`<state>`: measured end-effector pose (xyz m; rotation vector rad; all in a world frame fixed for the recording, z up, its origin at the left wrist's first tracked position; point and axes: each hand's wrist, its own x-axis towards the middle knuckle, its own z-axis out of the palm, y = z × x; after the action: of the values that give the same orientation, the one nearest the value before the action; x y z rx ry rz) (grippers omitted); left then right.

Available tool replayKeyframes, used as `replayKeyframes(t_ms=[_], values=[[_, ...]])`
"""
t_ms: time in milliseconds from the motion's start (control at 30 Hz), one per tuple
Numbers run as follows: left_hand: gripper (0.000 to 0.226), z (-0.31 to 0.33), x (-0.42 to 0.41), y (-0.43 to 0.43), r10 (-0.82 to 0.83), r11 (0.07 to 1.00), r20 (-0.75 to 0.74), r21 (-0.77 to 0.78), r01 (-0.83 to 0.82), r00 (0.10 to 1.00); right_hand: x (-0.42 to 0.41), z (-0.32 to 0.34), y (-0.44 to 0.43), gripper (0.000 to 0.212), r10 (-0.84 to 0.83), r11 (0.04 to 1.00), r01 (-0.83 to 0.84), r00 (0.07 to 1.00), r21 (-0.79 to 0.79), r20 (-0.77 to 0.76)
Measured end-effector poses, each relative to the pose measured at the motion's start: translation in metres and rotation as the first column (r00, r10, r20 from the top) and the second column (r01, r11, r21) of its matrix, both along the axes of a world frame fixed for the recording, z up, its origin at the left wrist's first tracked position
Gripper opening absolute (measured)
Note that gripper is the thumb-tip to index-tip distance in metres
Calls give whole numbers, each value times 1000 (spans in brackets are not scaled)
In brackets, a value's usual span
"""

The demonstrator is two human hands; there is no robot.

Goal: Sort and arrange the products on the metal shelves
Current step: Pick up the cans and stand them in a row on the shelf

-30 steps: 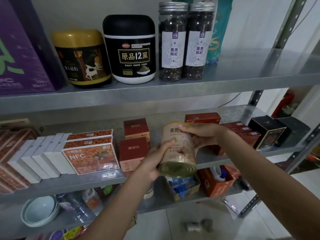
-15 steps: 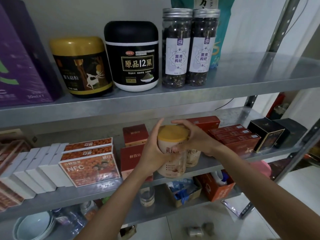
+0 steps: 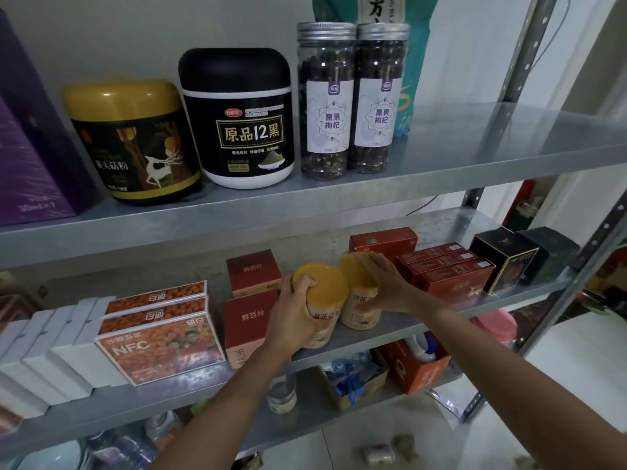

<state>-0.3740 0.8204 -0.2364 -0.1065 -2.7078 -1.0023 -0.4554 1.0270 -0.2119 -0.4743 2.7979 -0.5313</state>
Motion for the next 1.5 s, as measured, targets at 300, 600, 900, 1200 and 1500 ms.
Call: replayKeyframes(t_ms=[300,600,900,1200,1500], values=[[77,-3,0,2,-8,968,6,-252,9,1000,-10,-7,-9,108,-96,994,94,994,-53,-51],[95,-8,-5,7,-89,846,-18,-528,66,996,-22,-9,-11,95,-201,966,196,980,-168,-12],[91,-3,-6,4,-70,778,62,-621,93,996,-12,-7,-9,100,-318,904,281,946,-323,-66],[88,7,-9,1,-134,869,159,-456,193,978,16,24,11,83,-257,881,138,942,-452,-214],[62,45,7,34,-310,717,-6,656,238,951,62,87,35,44,-133,696,54,990,-716,-55]])
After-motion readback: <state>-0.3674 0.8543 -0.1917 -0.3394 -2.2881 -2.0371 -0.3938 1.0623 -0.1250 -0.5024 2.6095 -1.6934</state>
